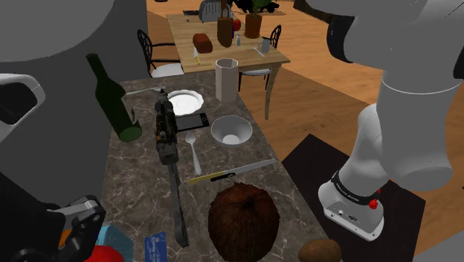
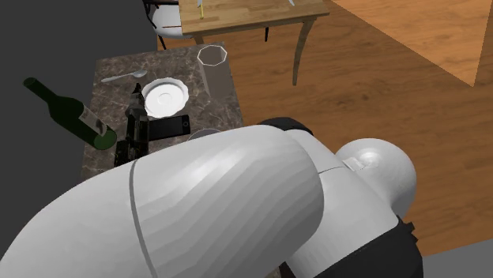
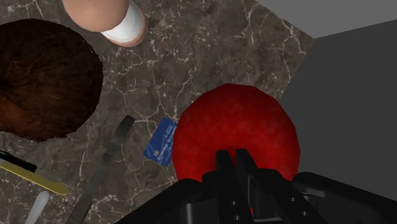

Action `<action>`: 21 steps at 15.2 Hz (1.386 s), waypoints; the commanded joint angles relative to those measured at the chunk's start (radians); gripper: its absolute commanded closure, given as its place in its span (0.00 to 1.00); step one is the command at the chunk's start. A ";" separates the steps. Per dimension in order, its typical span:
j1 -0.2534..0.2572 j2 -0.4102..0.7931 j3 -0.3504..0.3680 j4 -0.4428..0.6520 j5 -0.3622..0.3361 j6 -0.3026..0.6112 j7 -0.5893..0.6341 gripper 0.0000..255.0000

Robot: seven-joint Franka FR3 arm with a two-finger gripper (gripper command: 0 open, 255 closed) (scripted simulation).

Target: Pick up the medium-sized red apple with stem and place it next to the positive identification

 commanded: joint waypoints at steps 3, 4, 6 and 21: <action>-0.015 -0.013 0.000 -0.073 0.007 0.062 -0.001 1.00; -0.019 -0.015 0.000 -0.091 0.009 0.077 -0.002 1.00; -0.025 -0.020 0.000 -0.124 0.011 0.106 -0.003 1.00; -0.048 -0.014 -0.010 -0.322 0.003 0.305 0.001 1.00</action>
